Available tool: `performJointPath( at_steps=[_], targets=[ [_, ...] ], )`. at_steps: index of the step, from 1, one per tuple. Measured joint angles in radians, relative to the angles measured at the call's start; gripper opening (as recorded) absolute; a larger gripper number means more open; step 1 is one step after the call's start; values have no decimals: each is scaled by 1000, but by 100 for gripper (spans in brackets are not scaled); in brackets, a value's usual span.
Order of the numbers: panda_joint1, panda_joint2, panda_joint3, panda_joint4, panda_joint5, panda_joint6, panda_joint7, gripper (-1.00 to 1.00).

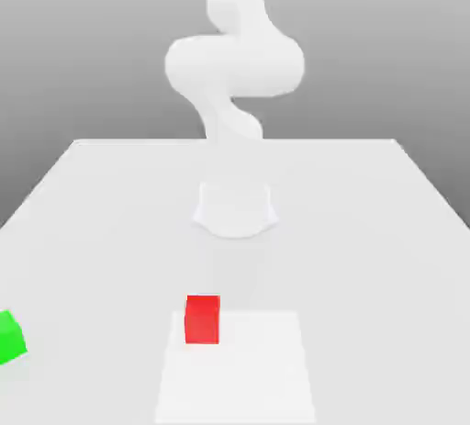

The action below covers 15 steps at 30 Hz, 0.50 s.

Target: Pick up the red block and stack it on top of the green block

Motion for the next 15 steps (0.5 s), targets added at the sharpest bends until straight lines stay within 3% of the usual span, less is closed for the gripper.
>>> performJointPath(
  at_steps=[15],
  targets=[
    [-27,518,-77,-431,-13,368,-92,0]
  ],
)
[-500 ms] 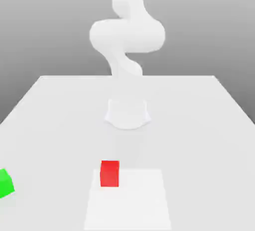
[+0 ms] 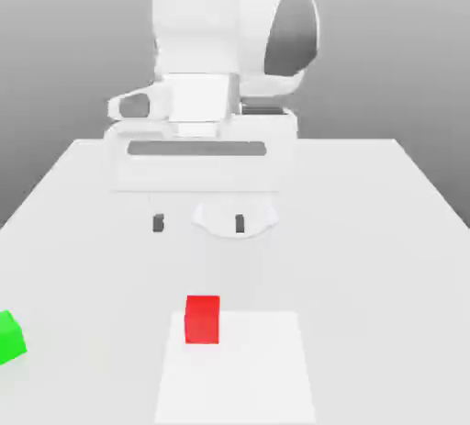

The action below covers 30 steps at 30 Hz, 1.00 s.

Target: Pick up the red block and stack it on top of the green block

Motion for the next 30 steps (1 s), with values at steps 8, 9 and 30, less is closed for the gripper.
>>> performJointPath(
  at_steps=[8,9,30],
  targets=[
    [-30,344,25,-65,67,269,-73,0],
    [-41,381,39,-60,78,301,-81,0],
    [-228,233,-37,84,21,5,182,-100]
  ],
)
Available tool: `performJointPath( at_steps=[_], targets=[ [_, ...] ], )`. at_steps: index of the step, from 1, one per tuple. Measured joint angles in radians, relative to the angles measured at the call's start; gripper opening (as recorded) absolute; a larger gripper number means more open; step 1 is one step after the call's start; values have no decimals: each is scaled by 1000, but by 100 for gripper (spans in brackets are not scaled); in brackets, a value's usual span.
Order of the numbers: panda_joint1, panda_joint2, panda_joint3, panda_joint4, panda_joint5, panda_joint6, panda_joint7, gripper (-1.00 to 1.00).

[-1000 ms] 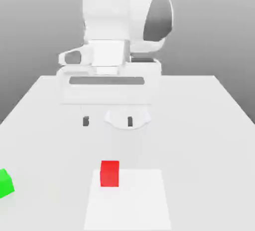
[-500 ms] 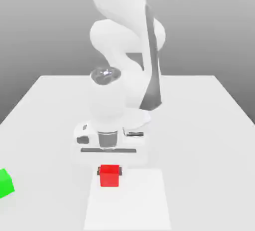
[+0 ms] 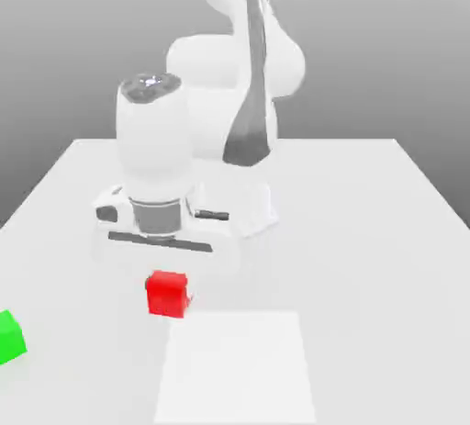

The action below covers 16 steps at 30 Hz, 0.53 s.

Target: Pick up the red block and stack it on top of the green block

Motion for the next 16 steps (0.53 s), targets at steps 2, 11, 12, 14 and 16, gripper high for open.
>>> performJointPath(
  at_steps=[2,11,12,14,16],
  targets=[
    [-56,36,-32,72,14,-37,79,-100],
    [-205,242,-142,327,137,-95,300,-100],
    [-215,278,-131,331,158,-65,288,-100],
    [-225,310,-119,335,176,-37,277,100],
    [-225,310,-119,335,176,-37,277,100]
  ],
)
